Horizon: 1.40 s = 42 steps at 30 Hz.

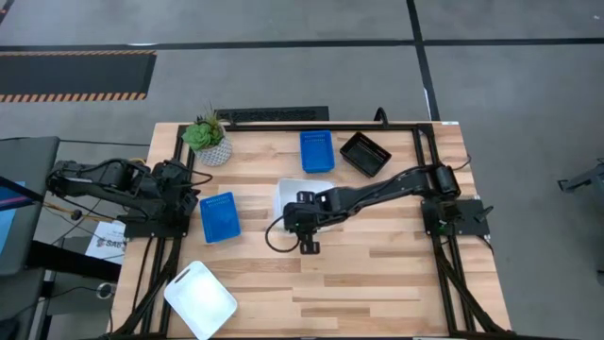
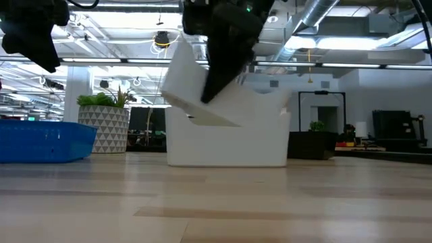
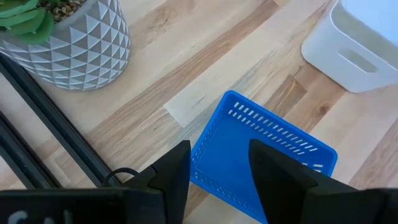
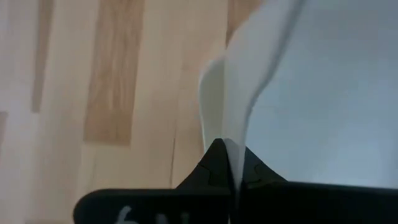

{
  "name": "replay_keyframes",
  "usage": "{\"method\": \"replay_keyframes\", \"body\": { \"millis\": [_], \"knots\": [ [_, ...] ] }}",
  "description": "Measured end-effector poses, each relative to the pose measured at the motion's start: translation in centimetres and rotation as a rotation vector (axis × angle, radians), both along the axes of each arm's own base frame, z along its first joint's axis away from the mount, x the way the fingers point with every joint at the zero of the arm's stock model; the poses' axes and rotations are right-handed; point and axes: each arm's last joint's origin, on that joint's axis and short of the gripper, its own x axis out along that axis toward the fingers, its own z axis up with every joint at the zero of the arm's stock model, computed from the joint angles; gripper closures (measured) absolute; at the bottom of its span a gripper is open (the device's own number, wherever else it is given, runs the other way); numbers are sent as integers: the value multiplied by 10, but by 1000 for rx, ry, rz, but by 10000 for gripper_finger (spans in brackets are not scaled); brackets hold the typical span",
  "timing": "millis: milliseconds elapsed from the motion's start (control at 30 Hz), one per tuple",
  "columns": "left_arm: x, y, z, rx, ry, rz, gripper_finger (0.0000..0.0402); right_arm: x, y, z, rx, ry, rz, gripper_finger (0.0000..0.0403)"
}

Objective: Stack baskets by color
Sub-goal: Stack the bottom right white bin on top of the top white bin

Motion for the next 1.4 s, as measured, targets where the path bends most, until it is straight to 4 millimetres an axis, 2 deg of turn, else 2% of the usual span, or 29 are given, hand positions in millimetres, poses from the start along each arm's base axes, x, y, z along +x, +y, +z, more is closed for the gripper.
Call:
{"method": "replay_keyframes", "body": {
  "millis": [800, 1400],
  "knots": [
    [0, 0, 0, 6, 1, -2, 252, -14, -1, -6, -12, 154, 42, 403],
    [0, 0, 0, 4, 1, -1, 252, -9, -2, -33, 4, 258, 47, 402]
  ]
}}
